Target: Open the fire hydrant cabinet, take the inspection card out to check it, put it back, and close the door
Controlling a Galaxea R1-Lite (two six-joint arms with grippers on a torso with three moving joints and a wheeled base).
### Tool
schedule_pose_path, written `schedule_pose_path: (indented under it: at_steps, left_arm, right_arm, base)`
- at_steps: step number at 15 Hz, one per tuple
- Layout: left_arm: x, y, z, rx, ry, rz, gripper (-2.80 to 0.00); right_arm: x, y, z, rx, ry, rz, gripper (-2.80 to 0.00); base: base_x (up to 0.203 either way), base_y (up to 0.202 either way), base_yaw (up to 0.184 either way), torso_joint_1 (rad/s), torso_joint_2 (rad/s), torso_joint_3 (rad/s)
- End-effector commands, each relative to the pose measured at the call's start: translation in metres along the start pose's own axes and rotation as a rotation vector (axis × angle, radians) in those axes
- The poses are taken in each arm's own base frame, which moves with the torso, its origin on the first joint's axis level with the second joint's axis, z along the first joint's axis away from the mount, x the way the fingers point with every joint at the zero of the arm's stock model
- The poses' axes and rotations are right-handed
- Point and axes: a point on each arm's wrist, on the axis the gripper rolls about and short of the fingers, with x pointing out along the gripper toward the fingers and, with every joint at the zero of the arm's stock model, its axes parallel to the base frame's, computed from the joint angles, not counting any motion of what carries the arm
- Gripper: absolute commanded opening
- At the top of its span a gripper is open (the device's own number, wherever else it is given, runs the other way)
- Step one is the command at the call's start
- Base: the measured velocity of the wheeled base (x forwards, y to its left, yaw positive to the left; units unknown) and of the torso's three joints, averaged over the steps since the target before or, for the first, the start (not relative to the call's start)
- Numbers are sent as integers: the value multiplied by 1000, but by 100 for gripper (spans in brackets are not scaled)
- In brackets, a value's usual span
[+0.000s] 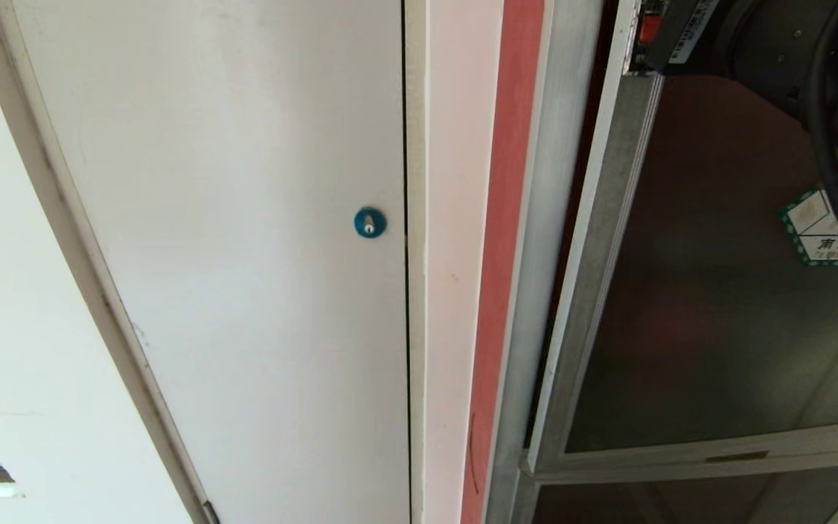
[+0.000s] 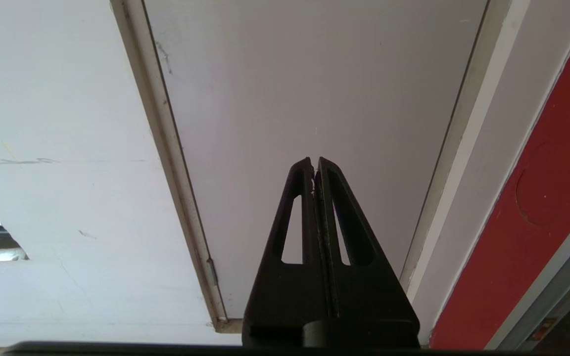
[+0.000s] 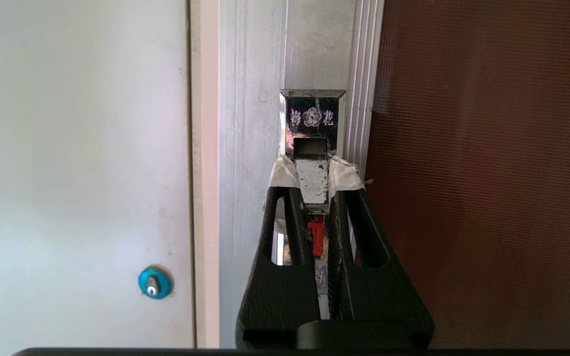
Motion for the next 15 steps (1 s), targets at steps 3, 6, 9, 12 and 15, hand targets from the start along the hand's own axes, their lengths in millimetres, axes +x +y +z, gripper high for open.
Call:
schedule_pose_path:
  at_steps: [3, 6, 9, 12, 15]
  left_arm:
    - [0, 0, 0, 0, 1, 1, -280]
    - [0, 0, 0, 0, 1, 1, -280]
    - [0, 0, 0, 0, 1, 1, -280]
    - [0, 0, 0, 0, 1, 1, -280]
    - [0, 0, 0, 0, 1, 1, -280]
  right_arm:
    - [-11, -11, 9, 12, -19, -12, -280]
    - [-14, -10, 0, -6, 7, -4, -280]
    - [-14, -8, -7, -20, 26, 2, -280]
    - [-15, -8, -7, -37, 27, 4, -166]
    - [-16, -9, -6, -35, 21, 5, 0]
  base:
    - [0, 0, 0, 0, 0, 0]
    - [0, 0, 0, 0, 0, 0]
    - [0, 0, 0, 0, 0, 0]
    - [0, 0, 0, 0, 0, 0]
    - [0, 0, 0, 0, 0, 0]
